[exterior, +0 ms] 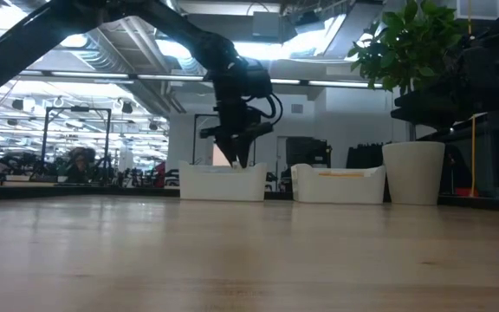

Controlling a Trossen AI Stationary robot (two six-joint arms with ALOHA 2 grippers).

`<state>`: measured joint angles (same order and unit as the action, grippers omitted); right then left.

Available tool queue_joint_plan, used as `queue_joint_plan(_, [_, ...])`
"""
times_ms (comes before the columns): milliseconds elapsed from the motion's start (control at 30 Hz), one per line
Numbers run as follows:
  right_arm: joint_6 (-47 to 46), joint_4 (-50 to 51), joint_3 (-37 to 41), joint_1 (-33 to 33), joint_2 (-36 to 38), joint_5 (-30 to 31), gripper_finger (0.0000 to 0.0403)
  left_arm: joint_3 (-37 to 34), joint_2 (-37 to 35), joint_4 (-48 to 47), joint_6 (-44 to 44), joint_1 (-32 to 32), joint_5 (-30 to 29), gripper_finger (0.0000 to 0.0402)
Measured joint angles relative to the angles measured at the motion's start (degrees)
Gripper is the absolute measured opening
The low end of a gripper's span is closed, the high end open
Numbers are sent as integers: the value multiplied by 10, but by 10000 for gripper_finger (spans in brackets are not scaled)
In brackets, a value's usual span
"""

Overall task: Pick and place medicine bottles into bin by pill shape (circle, oval)
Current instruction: Put the yellow tablet bottle into the left white bin

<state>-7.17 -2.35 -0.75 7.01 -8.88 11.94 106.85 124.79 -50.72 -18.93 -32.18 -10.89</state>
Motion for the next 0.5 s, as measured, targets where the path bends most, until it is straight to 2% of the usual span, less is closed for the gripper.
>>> queue_joint_plan(267, [0, 0, 0, 0, 0, 0, 255, 0, 3, -13, 0, 0, 2, 102])
queue_joint_plan(500, [0, 0, 0, 0, 0, 0, 255, 0, 11, -13, 0, 2, 26, 102])
